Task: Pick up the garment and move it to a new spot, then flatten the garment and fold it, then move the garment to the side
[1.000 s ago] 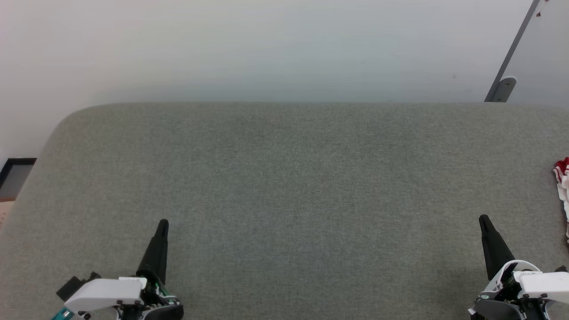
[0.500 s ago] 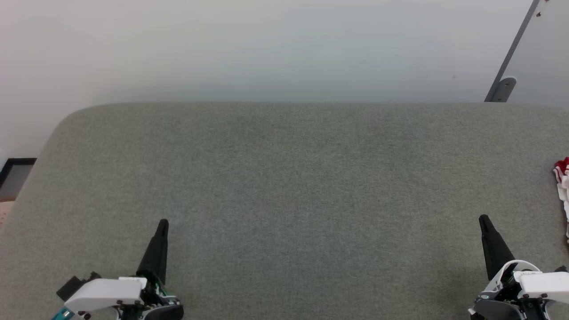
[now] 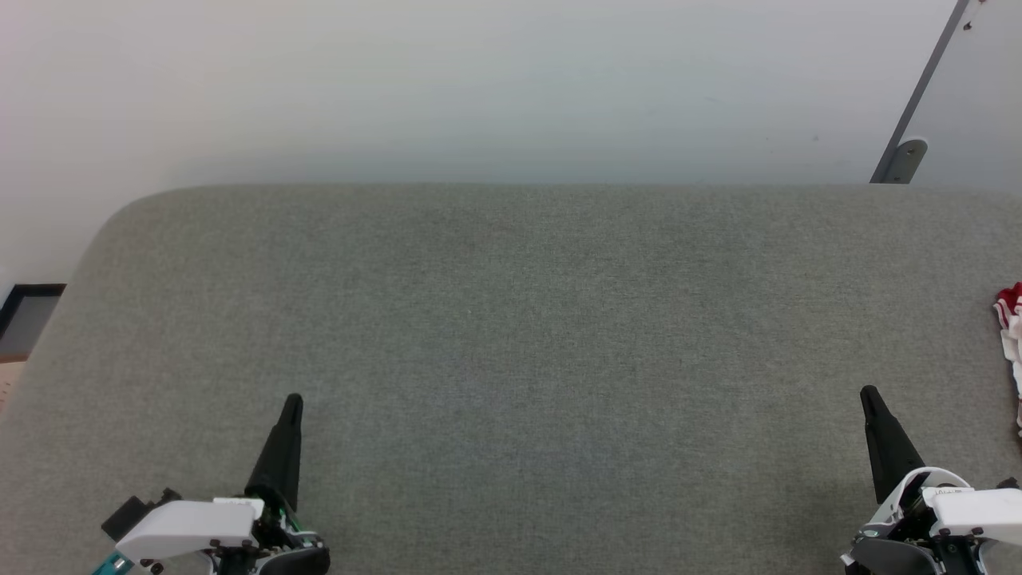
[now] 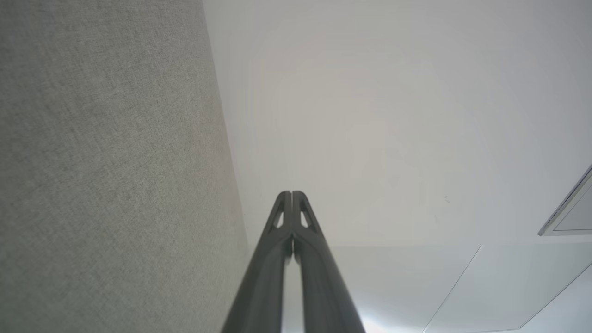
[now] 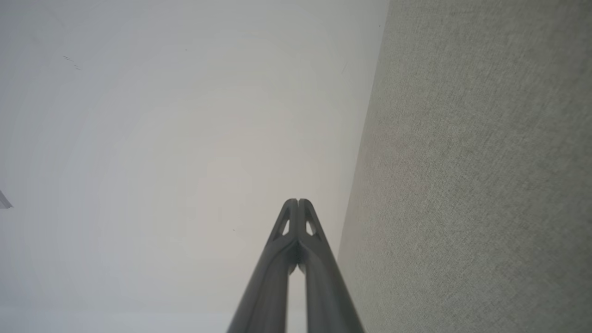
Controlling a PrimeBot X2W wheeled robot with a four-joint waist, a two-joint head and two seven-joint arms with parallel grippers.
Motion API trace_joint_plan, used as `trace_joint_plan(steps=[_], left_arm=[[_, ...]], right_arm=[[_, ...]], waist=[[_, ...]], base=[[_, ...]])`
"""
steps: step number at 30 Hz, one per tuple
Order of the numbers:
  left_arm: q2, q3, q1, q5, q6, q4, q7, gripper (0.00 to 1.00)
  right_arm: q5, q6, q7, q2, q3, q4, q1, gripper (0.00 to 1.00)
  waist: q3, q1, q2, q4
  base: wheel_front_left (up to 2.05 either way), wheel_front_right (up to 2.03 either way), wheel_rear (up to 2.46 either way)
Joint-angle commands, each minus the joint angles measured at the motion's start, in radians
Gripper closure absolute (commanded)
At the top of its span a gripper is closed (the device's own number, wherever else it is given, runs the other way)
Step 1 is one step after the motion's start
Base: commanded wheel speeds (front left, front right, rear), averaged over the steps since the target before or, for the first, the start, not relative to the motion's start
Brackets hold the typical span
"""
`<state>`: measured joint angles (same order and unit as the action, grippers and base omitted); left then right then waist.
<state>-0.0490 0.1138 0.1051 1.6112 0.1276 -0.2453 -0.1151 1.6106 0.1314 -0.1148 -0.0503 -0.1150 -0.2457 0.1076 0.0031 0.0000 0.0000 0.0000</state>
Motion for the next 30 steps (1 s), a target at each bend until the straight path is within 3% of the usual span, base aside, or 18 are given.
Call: trace_joint_plan(steps=[1, 30], left_arm=[[0.001, 0.0, 0.009, 0.003, 0.006, -0.001, -0.002, 1.0], [0.001, 0.0, 0.009, 0.003, 0.006, -0.001, -0.002, 1.0]], right_arm=[[0.004, -0.001, -0.002, 0.003, 0.0, 0.002, 0.002, 1.0], [0.004, -0.001, -0.002, 0.003, 0.0, 0.002, 0.002, 1.0]], waist=[[0.0, 0.0, 0.0, 0.0], [0.0, 0.0, 0.0, 0.0]], base=[[0.0, 0.0, 0.0], [0.0, 0.0, 0.0]])
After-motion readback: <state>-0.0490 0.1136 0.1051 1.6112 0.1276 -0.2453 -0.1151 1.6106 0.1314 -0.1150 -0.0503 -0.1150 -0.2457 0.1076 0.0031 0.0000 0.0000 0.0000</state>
